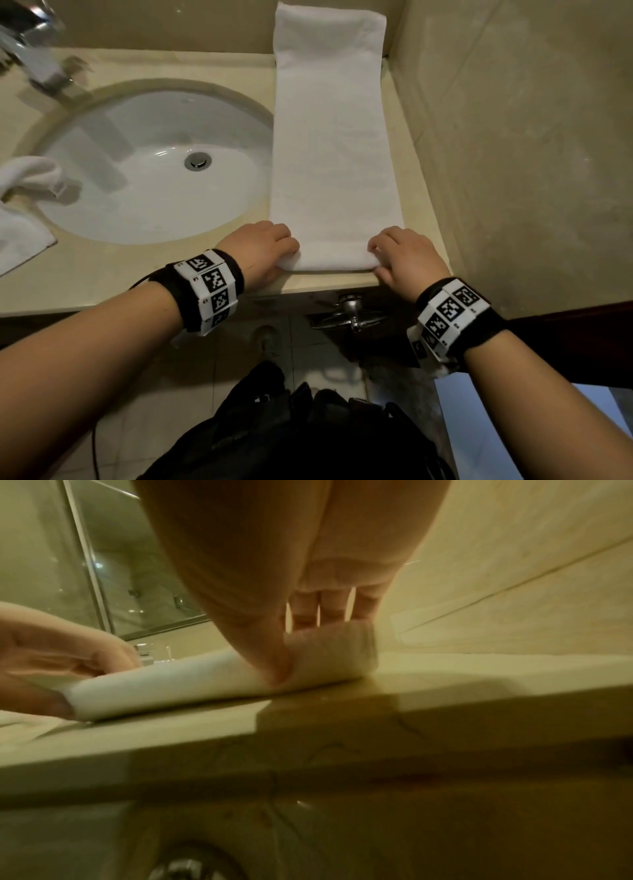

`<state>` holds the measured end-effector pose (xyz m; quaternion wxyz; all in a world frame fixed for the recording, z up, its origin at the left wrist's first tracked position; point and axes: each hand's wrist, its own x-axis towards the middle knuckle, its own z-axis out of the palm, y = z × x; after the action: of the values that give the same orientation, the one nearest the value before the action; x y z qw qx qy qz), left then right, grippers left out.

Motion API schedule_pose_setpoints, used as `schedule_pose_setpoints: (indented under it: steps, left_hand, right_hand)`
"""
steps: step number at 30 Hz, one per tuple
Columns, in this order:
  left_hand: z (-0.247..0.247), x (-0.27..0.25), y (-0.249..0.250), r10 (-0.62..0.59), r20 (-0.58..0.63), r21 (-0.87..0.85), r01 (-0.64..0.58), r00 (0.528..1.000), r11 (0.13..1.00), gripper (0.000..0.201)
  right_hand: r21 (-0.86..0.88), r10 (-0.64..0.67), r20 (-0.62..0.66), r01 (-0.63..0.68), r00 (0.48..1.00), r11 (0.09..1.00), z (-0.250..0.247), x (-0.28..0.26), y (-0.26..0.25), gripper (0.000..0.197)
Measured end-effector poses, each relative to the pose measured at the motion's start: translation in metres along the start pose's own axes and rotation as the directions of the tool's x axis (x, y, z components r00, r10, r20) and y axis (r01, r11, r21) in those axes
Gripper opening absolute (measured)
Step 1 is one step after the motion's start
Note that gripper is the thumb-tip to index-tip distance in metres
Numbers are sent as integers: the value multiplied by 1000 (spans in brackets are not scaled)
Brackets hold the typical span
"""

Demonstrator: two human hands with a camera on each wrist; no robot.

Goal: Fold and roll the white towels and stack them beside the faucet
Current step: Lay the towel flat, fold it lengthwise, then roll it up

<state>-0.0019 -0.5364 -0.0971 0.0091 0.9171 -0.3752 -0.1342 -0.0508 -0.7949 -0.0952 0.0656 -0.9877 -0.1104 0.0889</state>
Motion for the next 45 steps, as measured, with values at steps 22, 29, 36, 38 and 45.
schedule_pose_setpoints:
  steps: [22,29,36,38,45]
  left_hand:
    - [-15,39,-29,8,-8,-77,-8,1000,997,44]
    - [-27,42,-37,-86,35,-199,92,996,976,31]
    - [-36,66,-56,-318,139,-466,346,938,814,27]
    - [-35,70,-58,-335,132,-418,359,933,835,25]
    - [-37,64,-36,-23,-119,4,24,993,1000,39]
  right_hand:
    - [-11,-16,41,16,999,1000,-12,48,4,36]
    - [241,182,154,-216,971,946,-26,70,10,24]
    - [7,43,-112,-43,993,999,-24,81,-9,23]
    - [0,-36,20,36,999,999,-21,75,-10,40]
    - [38,51,48,-53,998,998,-28,89,-8,26]
